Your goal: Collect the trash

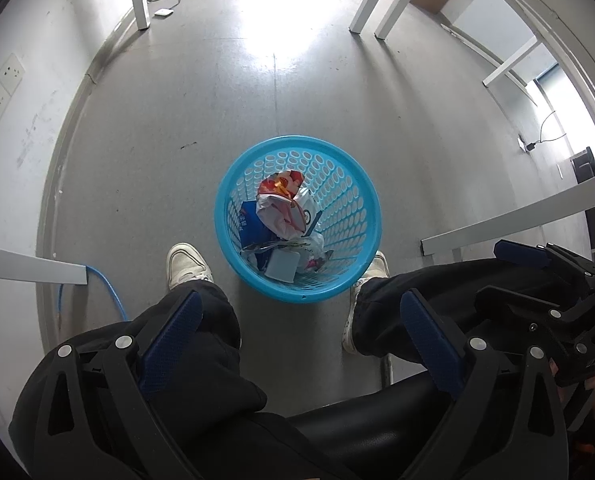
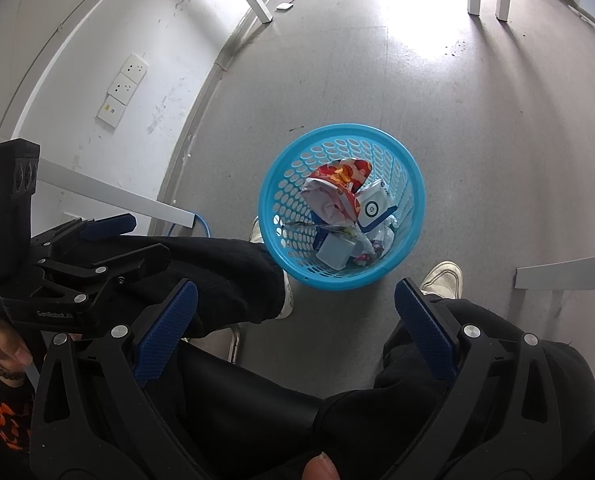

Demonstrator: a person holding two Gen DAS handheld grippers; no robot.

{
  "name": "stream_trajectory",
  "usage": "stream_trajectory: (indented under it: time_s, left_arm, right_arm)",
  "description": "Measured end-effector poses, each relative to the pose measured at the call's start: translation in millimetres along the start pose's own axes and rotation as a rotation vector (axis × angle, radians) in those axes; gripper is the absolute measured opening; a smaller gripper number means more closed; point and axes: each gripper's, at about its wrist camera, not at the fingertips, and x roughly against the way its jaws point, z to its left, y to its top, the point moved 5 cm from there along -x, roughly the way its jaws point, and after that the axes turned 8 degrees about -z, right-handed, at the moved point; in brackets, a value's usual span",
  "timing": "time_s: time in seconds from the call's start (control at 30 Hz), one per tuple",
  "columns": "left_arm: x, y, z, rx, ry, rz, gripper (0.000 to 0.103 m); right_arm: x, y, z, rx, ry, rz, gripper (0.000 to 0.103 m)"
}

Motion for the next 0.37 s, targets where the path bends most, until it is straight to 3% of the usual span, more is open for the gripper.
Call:
stream_trajectory:
  time_s: [0.37]
  left_arm:
    - [-2.2, -0.4, -2.3, -0.021, 0.005, 0.011, 0.097]
  right_arm:
    - [0.2, -0.7, -0.7, -0.001, 0.001, 0.002, 0.094]
